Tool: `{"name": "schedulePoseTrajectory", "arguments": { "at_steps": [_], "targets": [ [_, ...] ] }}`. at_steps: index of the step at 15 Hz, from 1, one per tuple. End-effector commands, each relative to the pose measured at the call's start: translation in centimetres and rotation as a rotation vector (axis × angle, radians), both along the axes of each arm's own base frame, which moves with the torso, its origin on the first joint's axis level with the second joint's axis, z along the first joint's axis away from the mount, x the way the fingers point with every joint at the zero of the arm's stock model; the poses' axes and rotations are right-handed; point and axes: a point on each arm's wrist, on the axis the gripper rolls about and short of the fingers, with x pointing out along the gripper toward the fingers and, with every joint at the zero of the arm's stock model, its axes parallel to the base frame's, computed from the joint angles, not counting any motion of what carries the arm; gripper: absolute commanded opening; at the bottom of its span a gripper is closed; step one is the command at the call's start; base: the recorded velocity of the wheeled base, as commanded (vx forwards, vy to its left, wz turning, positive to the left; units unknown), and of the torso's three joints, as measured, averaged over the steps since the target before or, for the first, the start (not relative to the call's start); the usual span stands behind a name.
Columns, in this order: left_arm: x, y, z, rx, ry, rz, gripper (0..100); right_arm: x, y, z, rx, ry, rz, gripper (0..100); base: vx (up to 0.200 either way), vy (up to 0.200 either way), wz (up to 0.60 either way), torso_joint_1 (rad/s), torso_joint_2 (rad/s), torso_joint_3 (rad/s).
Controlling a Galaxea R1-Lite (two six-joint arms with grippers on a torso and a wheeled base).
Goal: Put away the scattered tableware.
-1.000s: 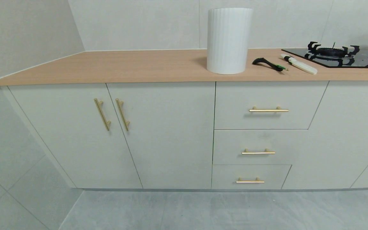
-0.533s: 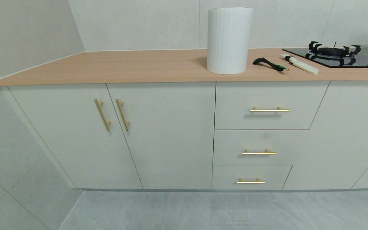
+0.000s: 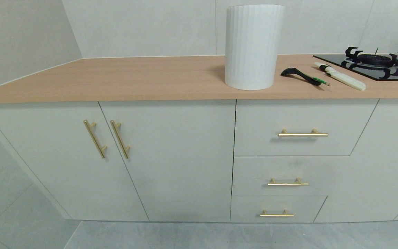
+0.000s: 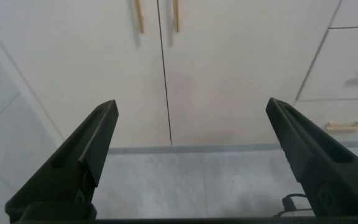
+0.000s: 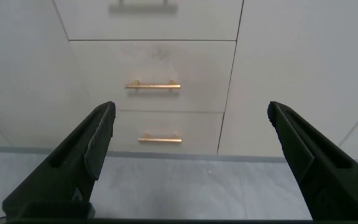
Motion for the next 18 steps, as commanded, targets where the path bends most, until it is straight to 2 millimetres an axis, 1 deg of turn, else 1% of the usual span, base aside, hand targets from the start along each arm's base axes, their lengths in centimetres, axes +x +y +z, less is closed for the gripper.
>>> {"name": "schedulePoseTrajectory", "arguments": {
  "at_steps": [1,14,15,16,17,18],
  "targets": [
    [0.0,0.0,0.0,-0.002,0.001,0.000,100,0.0,0.0,0.0,0.000,0.001,0.001,100,0.000,0.000,0.00,0.000,0.00,0.000],
    [0.0,0.0,0.0,-0.003,0.001,0.000,100,0.0,0.0,0.0,0.010,0.000,-0.018,100,0.000,0.000,0.00,0.000,0.00,0.000],
    [0.0,0.0,0.0,-0.003,0.001,0.000,100,-0.3,-0.2,1.3,0.014,-0.069,-0.077,100,0.000,0.000,0.00,0.000,0.00,0.000],
    [0.0,0.0,0.0,-0.003,0.001,0.000,100,-1.0,-0.2,3.4,0.047,-0.146,-0.074,100,0.000,0.000,0.00,0.000,0.00,0.000],
    [0.0,0.0,0.0,-0.003,0.001,0.000,100,-0.7,-0.2,3.4,0.047,-0.081,-0.056,100,0.000,0.000,0.00,0.000,0.00,0.000],
    [0.0,0.0,0.0,-0.003,0.001,0.000,100,-0.3,-0.1,3.0,0.025,0.005,-0.021,100,0.000,0.000,0.00,0.000,0.00,0.000]
  ]
}}
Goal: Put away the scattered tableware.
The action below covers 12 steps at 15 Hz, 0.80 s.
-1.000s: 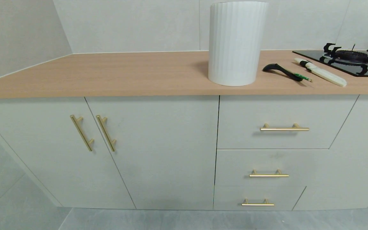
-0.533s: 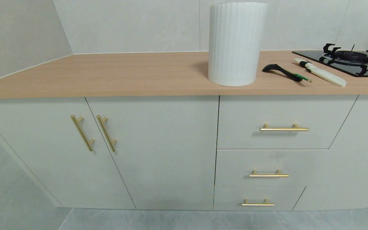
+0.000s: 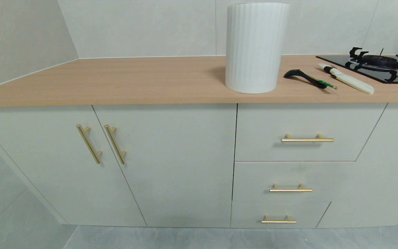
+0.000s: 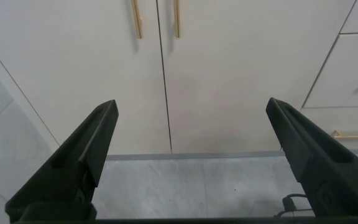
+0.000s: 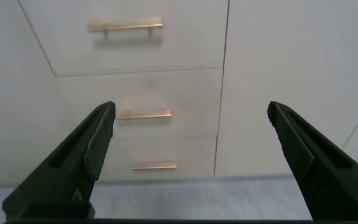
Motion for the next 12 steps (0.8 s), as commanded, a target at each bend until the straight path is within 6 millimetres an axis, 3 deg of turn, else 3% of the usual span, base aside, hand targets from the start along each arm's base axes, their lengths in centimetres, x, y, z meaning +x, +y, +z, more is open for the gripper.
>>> {"name": "schedulePoseTrajectory", "arguments": {
  "at_steps": [1,3,6,9,10,12],
  "targets": [
    [0.0,0.0,0.0,0.000,0.001,0.001,100,0.8,0.0,0.5,-0.028,0.132,0.097,100,0.000,0.000,0.00,0.000,0.00,0.000],
    [0.0,0.0,0.0,0.000,0.001,0.001,100,2.0,0.2,1.3,-0.034,0.230,0.210,100,0.000,0.000,0.00,0.000,0.00,0.000],
    [0.0,0.0,0.0,0.000,0.001,0.001,100,5.6,0.8,4.6,-0.048,0.398,0.300,100,0.000,0.000,0.00,0.000,0.00,0.000],
    [0.0,0.0,0.0,0.000,0.001,0.001,100,11.7,2.0,5.9,-0.061,0.562,0.303,100,0.000,0.000,0.00,0.000,0.00,0.000],
    [0.0,0.0,0.0,0.000,0.001,0.001,100,15.0,2.7,5.3,-0.064,0.620,0.298,100,0.000,0.000,0.00,0.000,0.00,0.000],
    [0.0,0.0,0.0,0.000,0.001,0.001,100,18.9,3.4,3.5,-0.078,0.688,0.292,100,0.000,0.000,0.00,0.000,0.00,0.000]
  ]
}}
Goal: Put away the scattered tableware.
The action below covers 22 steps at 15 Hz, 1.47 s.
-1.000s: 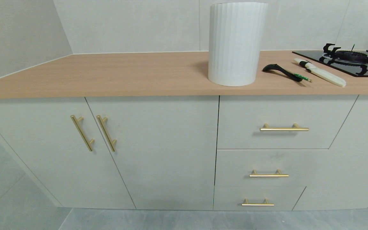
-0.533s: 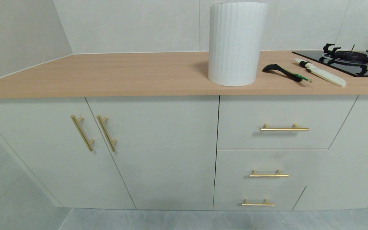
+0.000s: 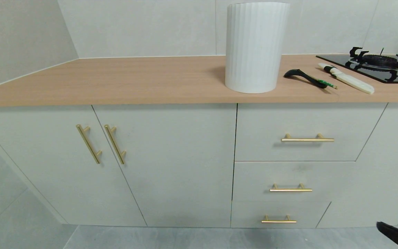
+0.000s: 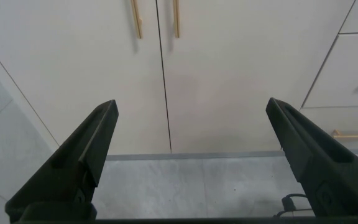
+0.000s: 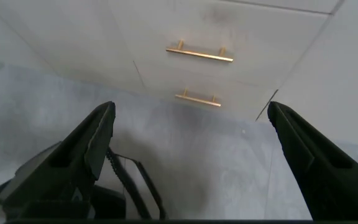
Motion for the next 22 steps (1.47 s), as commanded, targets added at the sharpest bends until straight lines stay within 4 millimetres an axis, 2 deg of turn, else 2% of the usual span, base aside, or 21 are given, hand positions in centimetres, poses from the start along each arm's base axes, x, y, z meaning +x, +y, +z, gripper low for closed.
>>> {"name": "schedulePoseTrajectory", "arguments": {
  "at_steps": [1,2,4,7,8,11,14,17,22],
  "targets": [
    [0.0,0.0,0.0,0.000,0.001,0.000,100,8.0,1.7,-2.8,-0.056,0.199,0.010,100,0.000,0.000,0.00,0.000,0.00,0.000],
    [0.0,0.0,0.0,0.000,0.001,0.000,100,10.6,2.2,-4.1,-0.071,0.237,0.010,100,0.000,0.000,0.00,0.000,0.00,0.000],
    [0.0,0.0,0.0,0.000,0.001,0.000,100,13.3,2.7,-5.5,-0.075,0.255,0.010,100,0.000,0.000,0.00,0.000,0.00,0.000],
    [0.0,0.0,0.0,0.000,0.001,0.000,100,16.5,3.4,-7.5,-0.079,0.268,0.009,100,0.000,0.000,0.00,0.000,0.00,0.000],
    [0.0,0.0,0.0,0.000,0.001,0.000,100,17.8,4.0,-9.1,-0.092,0.289,0.013,100,0.000,0.000,0.00,0.000,0.00,0.000],
    [0.0,0.0,0.0,0.000,0.001,0.000,100,19.9,4.4,-13.3,-0.163,0.294,-0.079,100,0.000,0.000,0.00,0.000,0.00,0.000],
    [0.0,0.0,0.0,0.000,0.001,0.000,100,21.5,4.6,-15.4,-0.144,0.193,-0.113,100,0.000,0.000,0.00,0.000,0.00,0.000],
    [0.0,0.0,0.0,0.000,0.001,0.000,100,22.2,4.7,-16.7,-0.161,0.160,-0.158,100,0.000,0.000,0.00,0.000,0.00,0.000],
    [0.0,0.0,0.0,0.000,0.001,0.000,100,23.8,4.9,-17.1,-0.096,0.115,-0.248,100,0.000,0.000,0.00,0.000,0.00,0.000]
  ]
}}
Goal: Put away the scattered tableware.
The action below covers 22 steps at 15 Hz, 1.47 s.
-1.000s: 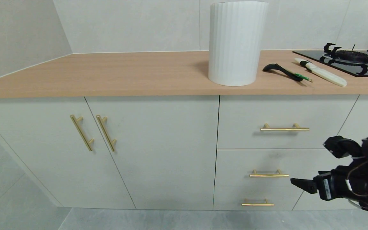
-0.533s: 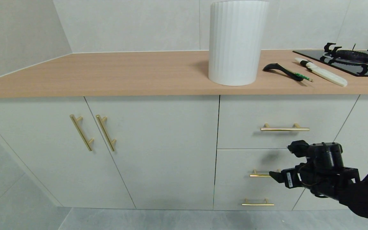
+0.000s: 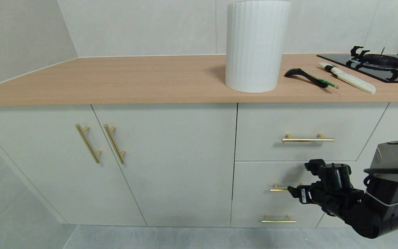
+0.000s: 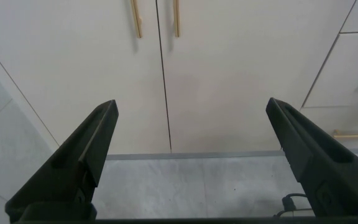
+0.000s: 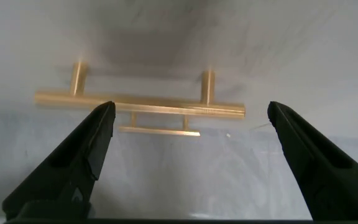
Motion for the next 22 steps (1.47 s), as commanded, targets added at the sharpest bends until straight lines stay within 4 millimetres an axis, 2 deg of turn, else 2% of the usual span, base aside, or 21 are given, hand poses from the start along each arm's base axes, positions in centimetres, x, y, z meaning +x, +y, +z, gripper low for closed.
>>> {"name": "schedulePoseTrajectory", "arguments": {
  "at_steps": [1,7,17,18,20,22],
  "targets": [
    [0.0,0.0,0.0,0.000,0.001,0.000,100,0.5,0.1,-0.8,0.006,0.010,-0.006,100,0.000,0.000,0.00,0.000,0.00,0.000],
    [0.0,0.0,0.0,0.000,0.001,0.000,100,1.7,0.4,-1.7,0.041,0.001,-0.053,100,0.000,0.000,0.00,0.000,0.00,0.000],
    [0.0,0.0,0.0,0.000,0.001,0.000,100,0.8,0.4,-2.2,0.019,0.052,-0.044,100,0.000,0.000,0.00,0.000,0.00,0.000],
    [0.0,0.0,0.0,0.000,0.001,0.000,100,0.4,0.4,-1.9,0.009,0.057,-0.035,100,0.000,0.000,0.00,0.000,0.00,0.000],
    [0.0,0.0,0.0,0.000,0.001,0.000,100,-1.5,0.9,0.5,-0.041,0.096,0.023,100,0.000,0.000,0.00,0.000,0.00,0.000],
    [0.0,0.0,0.0,0.000,0.001,0.000,100,-3.6,1.5,4.4,-0.051,0.146,0.070,100,0.000,0.000,0.00,0.000,0.00,0.000]
  ]
}}
